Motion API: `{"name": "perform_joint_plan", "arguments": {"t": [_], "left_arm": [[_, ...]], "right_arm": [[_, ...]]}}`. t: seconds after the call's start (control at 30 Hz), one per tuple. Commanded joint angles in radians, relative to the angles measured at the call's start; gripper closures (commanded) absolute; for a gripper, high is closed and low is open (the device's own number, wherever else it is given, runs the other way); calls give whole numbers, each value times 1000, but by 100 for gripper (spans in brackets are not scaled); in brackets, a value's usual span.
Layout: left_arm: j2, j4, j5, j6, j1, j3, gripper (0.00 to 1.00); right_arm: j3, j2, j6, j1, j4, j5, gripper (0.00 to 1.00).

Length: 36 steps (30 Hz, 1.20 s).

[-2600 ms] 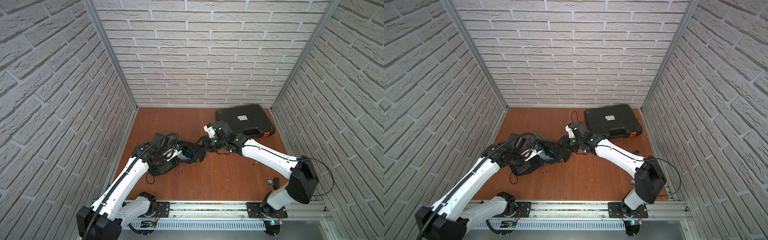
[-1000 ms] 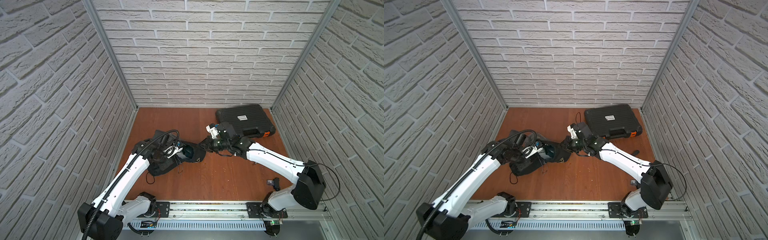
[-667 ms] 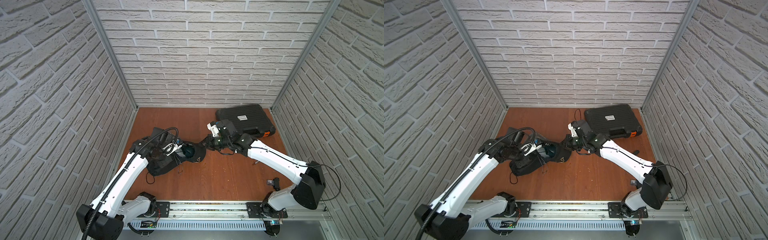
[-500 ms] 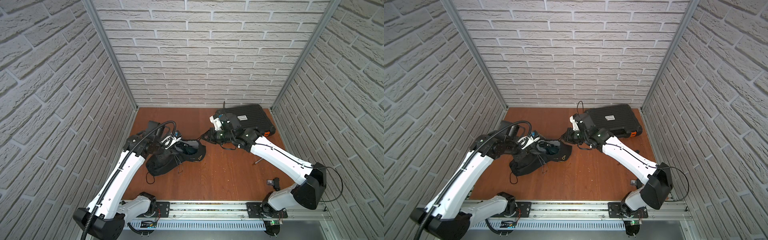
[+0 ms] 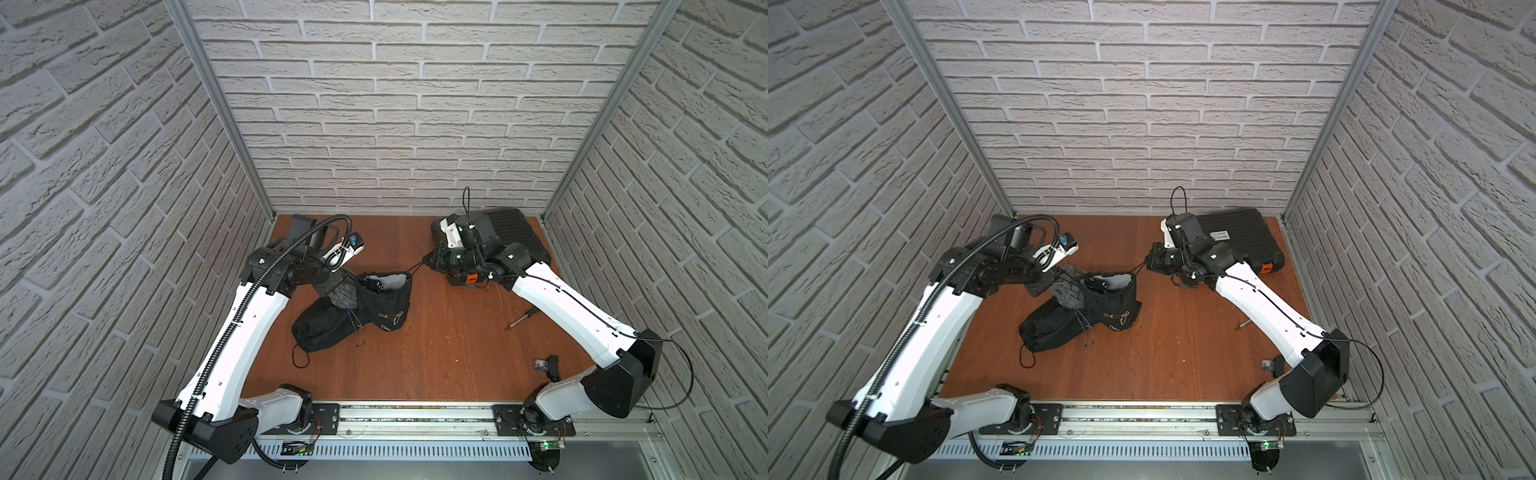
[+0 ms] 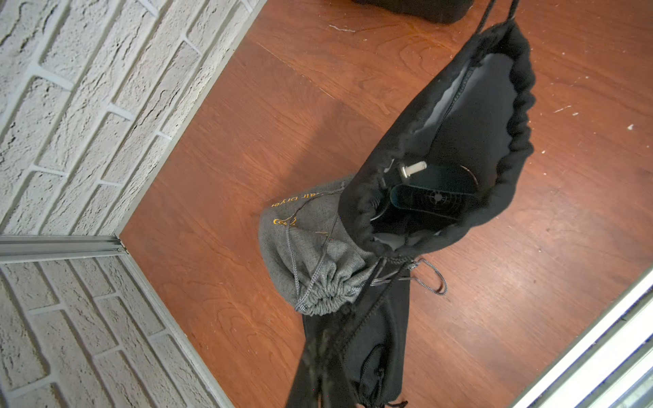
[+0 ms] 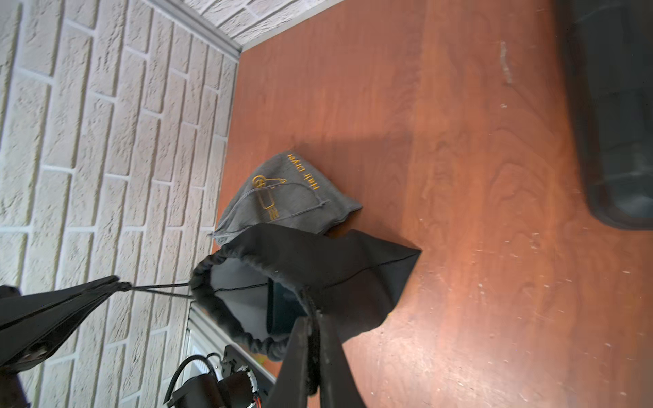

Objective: Pack away hair dryers
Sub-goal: Pull the drawstrings on both sides of the drawstring bag.

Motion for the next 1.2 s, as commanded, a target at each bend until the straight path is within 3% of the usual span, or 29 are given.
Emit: {"name": "perform_joint_plan", "arguments": {"t": [0.0, 0.73, 1.17], "left_arm": [[0, 55, -28, 0, 21, 35, 100], [-1, 92, -8, -9, 109, 32, 100], [-16, 115, -42, -8, 146, 9, 100]], "right_arm": [[25, -70, -33, -52, -6, 38, 98], [78, -171, -110, -345, -121, 52, 97], [64, -181, -158, -418, -153, 116, 97]]}}
